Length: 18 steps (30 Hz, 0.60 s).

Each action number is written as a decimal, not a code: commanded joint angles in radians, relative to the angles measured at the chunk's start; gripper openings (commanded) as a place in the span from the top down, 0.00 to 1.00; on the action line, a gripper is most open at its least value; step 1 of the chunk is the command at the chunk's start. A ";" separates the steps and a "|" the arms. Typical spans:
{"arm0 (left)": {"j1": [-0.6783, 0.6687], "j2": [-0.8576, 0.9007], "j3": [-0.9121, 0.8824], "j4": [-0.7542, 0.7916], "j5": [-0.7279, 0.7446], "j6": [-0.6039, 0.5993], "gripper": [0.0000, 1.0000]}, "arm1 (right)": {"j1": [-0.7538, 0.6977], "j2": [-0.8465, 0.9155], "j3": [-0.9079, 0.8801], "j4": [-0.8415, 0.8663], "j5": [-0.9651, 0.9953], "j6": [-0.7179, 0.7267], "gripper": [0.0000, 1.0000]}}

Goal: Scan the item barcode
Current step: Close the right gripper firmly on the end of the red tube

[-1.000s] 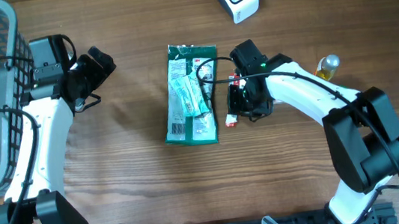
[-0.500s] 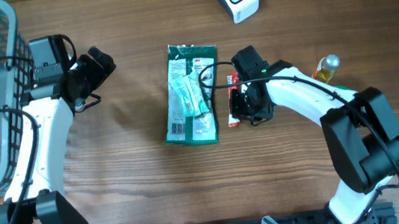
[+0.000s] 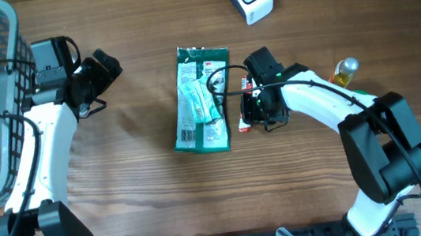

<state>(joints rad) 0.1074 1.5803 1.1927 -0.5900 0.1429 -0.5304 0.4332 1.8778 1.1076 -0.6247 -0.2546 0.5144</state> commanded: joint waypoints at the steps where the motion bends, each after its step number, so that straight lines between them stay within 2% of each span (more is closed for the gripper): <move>1: 0.002 0.004 0.005 0.003 -0.006 -0.009 0.00 | -0.002 -0.019 0.014 0.015 -0.017 0.001 0.72; 5: 0.002 0.004 0.005 0.003 -0.006 -0.008 0.00 | -0.002 -0.019 0.014 0.008 -0.017 0.065 0.73; 13: 0.002 0.004 0.005 0.003 -0.006 -0.009 0.00 | -0.004 -0.019 0.014 0.018 -0.039 0.090 0.71; 18: 0.002 0.004 0.005 0.003 -0.006 -0.009 0.00 | -0.010 -0.019 0.014 0.009 -0.039 0.105 0.75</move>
<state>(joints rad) 0.1074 1.5803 1.1927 -0.5900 0.1429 -0.5301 0.4286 1.8778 1.1076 -0.6117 -0.2775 0.5907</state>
